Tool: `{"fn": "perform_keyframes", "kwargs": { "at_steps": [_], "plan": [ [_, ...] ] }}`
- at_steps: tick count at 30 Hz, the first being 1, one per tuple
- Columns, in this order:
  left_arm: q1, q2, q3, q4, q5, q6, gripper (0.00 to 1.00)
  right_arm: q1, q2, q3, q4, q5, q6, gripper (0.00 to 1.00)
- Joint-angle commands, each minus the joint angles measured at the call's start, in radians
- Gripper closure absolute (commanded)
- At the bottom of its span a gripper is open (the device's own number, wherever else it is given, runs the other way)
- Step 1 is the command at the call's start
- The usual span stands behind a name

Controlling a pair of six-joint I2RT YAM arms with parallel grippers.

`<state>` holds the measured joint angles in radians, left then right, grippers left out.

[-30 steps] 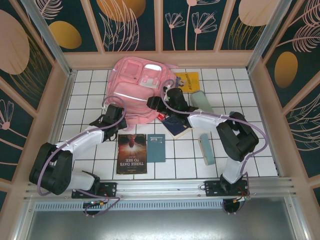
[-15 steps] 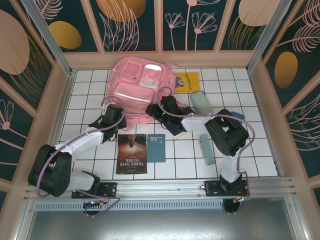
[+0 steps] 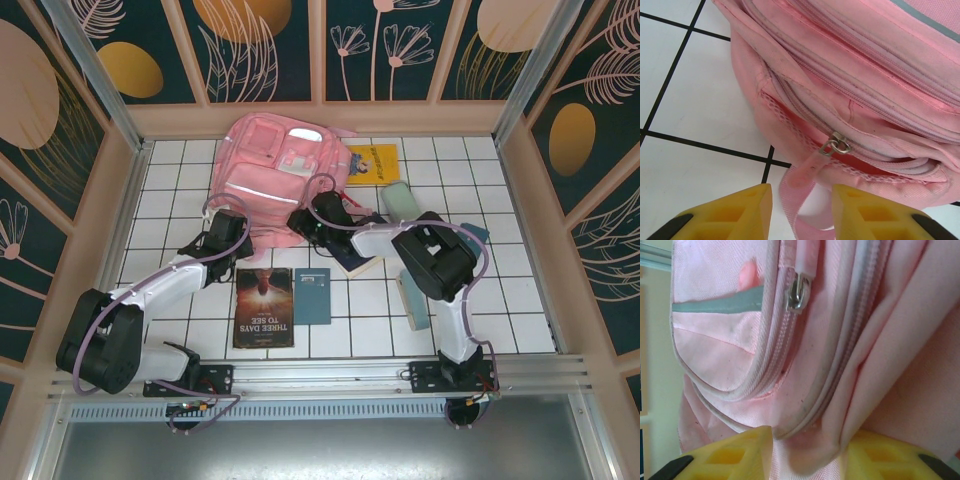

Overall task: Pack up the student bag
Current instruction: Unzip the student bag at the top-left of the table.

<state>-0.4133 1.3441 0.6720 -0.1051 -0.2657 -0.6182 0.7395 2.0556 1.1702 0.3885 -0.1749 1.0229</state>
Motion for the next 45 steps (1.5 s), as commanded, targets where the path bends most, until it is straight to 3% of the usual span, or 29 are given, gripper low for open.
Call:
{"fn": "perform_keyframes", "kwargs": {
  "at_steps": [1,3,4,12,33,35,41,45],
  "plan": [
    [0.001,0.007,-0.008,0.027,-0.003,0.000,0.62,-0.010,0.027,0.074,0.006,0.015,-0.040,0.76],
    [0.001,0.009,-0.007,0.024,-0.005,0.000,0.62,-0.021,0.017,0.076,-0.009,0.009,-0.050,0.97],
    [0.001,0.008,-0.007,0.022,-0.008,0.000,0.62,-0.022,0.001,0.069,-0.011,0.014,-0.057,1.00],
    [0.001,0.037,0.004,0.039,-0.018,-0.002,0.62,-0.021,-0.146,0.052,-0.057,0.046,-0.153,1.00],
    [0.004,0.219,0.116,0.098,-0.091,0.070,0.63,-0.032,-0.176,0.025,-0.039,-0.005,-0.162,1.00],
    [0.005,0.234,0.121,0.107,-0.078,0.080,0.71,-0.032,-0.183,0.023,-0.040,-0.004,-0.163,1.00],
    [0.007,0.225,0.085,0.173,0.000,0.099,0.82,-0.043,-0.204,0.007,-0.037,-0.006,-0.170,1.00],
    [0.007,0.198,0.078,0.157,0.003,0.087,1.00,-0.054,-0.217,-0.012,-0.031,-0.006,-0.170,1.00]
  ]
}}
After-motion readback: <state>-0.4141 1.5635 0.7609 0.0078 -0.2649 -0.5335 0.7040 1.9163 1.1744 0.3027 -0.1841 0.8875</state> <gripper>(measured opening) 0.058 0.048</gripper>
